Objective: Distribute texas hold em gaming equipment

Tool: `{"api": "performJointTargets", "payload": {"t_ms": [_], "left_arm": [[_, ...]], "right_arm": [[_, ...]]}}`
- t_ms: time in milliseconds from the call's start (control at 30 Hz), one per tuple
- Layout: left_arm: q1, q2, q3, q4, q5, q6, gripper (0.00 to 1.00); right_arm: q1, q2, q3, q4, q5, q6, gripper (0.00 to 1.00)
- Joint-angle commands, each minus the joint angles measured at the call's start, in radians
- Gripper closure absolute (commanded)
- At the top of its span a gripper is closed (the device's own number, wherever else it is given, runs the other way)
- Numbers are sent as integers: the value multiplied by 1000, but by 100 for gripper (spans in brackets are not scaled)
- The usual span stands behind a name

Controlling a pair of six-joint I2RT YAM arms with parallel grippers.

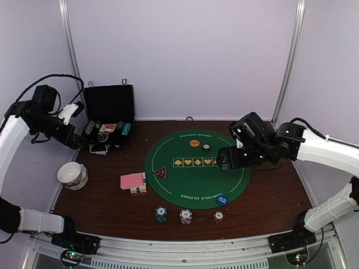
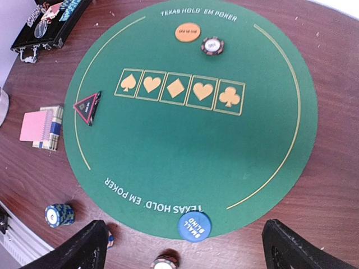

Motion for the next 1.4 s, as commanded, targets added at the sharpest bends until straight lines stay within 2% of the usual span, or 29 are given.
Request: {"api": "performJointTargets", "payload": {"t_ms": [0, 67, 167, 233, 367, 600, 867, 1367], "left_arm": [[1, -1, 2, 43, -5, -10, 2], [0, 3, 0, 40, -6, -7, 2], [1, 7, -7, 33, -1, 8, 2], [1, 15, -8, 24, 3, 16, 3], [-1, 39, 0, 4, 4, 20, 2], [0, 59, 18, -32, 17, 42, 2], [-1, 68, 26, -61, 51, 48, 3], [-1, 73, 33, -78, 80, 61, 3]], "right_arm": [[-4, -7, -64, 36, -86, 87, 1], [-6, -31, -109, 85, -126, 93, 1], [10, 14, -61, -37, -97, 76, 5], [27, 31, -50, -96, -50, 73, 2], [43, 9, -97, -59, -59, 58, 0], [148, 88, -15, -150, -35, 7, 1], [267, 174, 5, -100, -41, 53, 0], [277, 197, -134, -38, -150, 102, 3]]}}
